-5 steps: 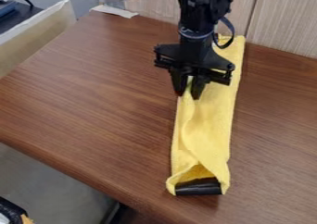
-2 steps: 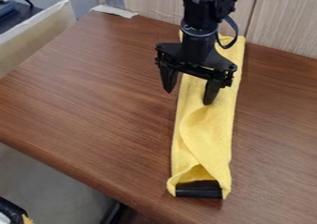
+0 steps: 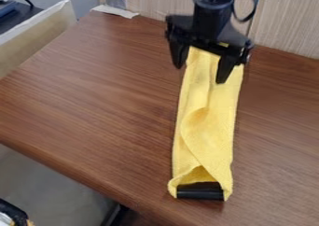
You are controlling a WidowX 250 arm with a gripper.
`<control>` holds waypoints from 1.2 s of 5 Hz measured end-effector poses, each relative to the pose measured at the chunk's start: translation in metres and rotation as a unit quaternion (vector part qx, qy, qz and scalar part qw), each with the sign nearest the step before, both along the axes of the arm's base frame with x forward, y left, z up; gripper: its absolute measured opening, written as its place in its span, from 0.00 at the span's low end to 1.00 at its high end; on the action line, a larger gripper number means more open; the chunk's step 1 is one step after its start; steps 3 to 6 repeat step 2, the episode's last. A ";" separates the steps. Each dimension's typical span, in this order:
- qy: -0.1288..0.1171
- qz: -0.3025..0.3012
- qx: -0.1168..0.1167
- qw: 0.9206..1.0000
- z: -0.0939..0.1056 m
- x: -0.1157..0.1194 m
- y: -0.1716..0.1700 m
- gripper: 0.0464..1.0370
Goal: Fold the cloth from top right to left
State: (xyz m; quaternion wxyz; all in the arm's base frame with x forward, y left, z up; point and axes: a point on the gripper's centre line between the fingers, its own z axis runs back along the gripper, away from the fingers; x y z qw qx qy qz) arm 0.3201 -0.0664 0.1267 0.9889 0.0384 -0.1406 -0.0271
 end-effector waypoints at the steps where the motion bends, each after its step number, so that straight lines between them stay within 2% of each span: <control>1: -0.020 -0.006 0.009 1.000 0.019 -0.001 0.000 0.96; 6: -0.024 -0.006 0.008 1.000 0.021 -0.001 0.000 0.96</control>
